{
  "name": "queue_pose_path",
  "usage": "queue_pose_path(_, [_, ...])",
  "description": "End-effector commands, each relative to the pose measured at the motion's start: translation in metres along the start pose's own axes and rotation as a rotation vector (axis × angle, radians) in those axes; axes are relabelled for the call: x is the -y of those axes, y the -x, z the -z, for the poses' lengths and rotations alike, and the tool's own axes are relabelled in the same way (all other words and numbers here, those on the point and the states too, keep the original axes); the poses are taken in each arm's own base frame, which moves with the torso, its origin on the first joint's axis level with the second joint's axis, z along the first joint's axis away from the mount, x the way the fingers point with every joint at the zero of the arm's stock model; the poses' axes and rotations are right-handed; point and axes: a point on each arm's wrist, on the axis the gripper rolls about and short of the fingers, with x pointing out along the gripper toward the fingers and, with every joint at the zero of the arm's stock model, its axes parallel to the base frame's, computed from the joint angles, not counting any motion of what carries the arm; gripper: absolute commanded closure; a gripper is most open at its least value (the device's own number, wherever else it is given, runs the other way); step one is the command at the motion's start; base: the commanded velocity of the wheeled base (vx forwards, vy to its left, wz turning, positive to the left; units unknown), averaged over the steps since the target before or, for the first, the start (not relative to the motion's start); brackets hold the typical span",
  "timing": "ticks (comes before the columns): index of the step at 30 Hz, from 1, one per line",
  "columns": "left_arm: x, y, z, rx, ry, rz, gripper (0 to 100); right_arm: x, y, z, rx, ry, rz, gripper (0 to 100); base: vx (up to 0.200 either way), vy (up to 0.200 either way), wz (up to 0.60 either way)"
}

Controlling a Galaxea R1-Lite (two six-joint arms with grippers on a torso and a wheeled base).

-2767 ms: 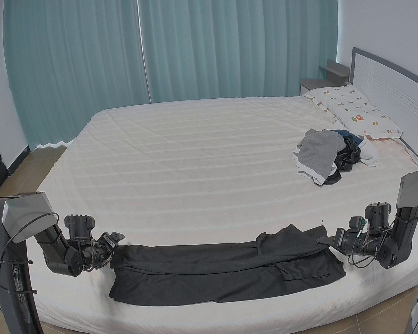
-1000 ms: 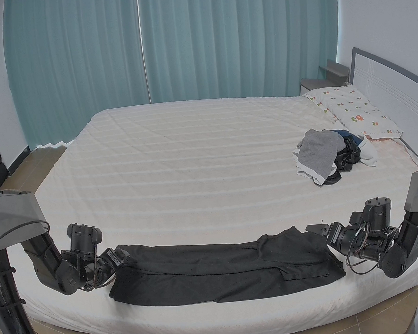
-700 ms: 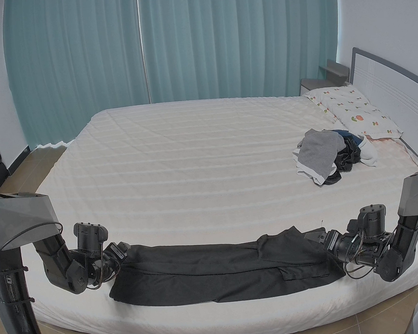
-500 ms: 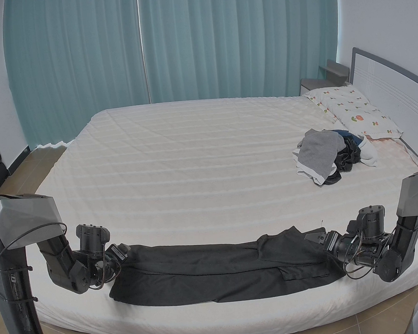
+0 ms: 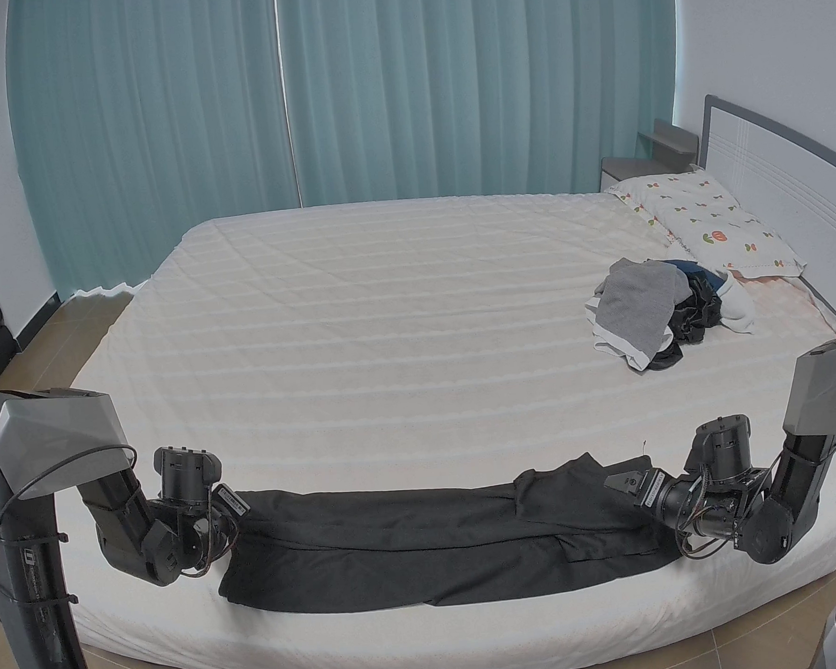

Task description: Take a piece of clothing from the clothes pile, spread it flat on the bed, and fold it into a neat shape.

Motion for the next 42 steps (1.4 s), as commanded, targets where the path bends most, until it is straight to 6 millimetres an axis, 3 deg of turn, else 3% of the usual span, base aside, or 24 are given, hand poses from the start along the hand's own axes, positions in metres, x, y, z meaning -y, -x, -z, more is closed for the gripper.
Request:
queue_pose_path(1, [0.005, 0.006, -0.007, 0.033, 0.019, 0.027, 100, -0.008, -0.004, 0.003, -0.010, -0.011, -0.015, 0, 0.000, 0.000, 0.00])
queue_pose_path(10, [0.013, 0.015, -0.015, 0.068, 0.068, 0.076, 100, -0.014, -0.015, 0.002, -0.054, -0.082, 0.037, 0, 0.000, 0.000, 0.00])
queue_pose_path(20, [0.014, 0.015, -0.016, 0.083, 0.088, 0.102, 100, -0.017, -0.014, 0.011, -0.088, -0.076, 0.047, 0, 0.000, 0.000, 0.00])
queue_pose_path(32, [0.014, 0.016, -0.018, 0.090, 0.093, 0.105, 100, -0.036, 0.018, 0.008, -0.051, -0.049, -0.020, 0, 0.000, 0.000, 0.00])
queue_pose_path(38, [0.014, 0.016, -0.018, 0.090, 0.093, 0.105, 100, -0.045, 0.018, 0.025, -0.104, -0.026, -0.039, 0, 0.000, 0.000, 0.00])
queue_pose_path(42, [0.014, 0.017, -0.017, 0.089, 0.095, 0.105, 100, -0.040, 0.001, 0.043, -0.158, -0.036, -0.001, 0, 0.000, 0.000, 0.00])
